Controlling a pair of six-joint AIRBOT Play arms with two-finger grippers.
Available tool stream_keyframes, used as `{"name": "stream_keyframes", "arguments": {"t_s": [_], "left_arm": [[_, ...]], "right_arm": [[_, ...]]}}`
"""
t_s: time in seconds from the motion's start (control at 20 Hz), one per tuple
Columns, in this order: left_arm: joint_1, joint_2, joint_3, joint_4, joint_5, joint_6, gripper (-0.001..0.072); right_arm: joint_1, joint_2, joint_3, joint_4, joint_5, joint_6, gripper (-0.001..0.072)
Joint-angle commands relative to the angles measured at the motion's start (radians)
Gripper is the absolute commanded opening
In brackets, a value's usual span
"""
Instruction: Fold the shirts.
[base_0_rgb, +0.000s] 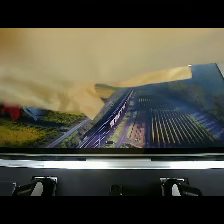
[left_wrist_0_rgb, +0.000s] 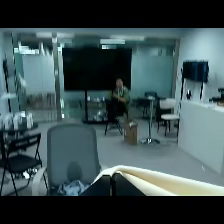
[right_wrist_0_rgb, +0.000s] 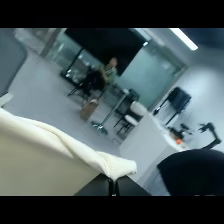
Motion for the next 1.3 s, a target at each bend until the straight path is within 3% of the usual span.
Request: {"name": "stream_keyframes", "arguments": {"t_s": [0.0,0.25,0.35,0.5,0.6,0.8,0.95,1.1,1.25], "left_arm": [[0.0,0.023,0.104,0.008,0.032,-0.002,0.0026],[0.0,-0.017,0.105,0.02,-0.064,-0.014,0.0026],[0.0,-0.095,0.105,0.02,-0.21,-0.044,0.0026],[0.0,-0.303,0.086,0.019,-0.43,-0.057,0.0026],[-0.015,-0.462,0.013,0.02,-0.485,-0.028,0.0026],[-0.085,-0.776,-0.205,0.02,-0.401,0.005,0.0027],[-0.134,-1.012,-0.225,0.019,-0.295,0.011,0.0026],[-0.172,-1.143,-0.187,0.013,-0.187,0.065,0.0028],[-0.209,-1.174,-0.18,0.013,0.006,0.067,0.0028]], "right_arm": [[0.001,0.055,0.061,-0.116,0.013,0.055,0.0036],[0.001,-0.004,0.075,-0.124,0.116,0.062,0.0036],[0.001,-0.09,0.075,-0.125,0.277,0.079,0.0036],[0.001,-0.357,0.074,-0.125,0.632,0.052,0.0036],[0.004,-0.58,0.071,-0.112,0.721,0.048,0.0036],[0.006,-0.995,0.07,-0.033,0.645,0.087,0.0036],[0.047,-1.21,0.071,-0.031,0.52,0.078,0.0037],[0.073,-1.283,0.071,-0.026,0.259,0.063,0.0037],[0.084,-1.283,0.072,-0.018,-0.01,0.161,0.0037]]}}
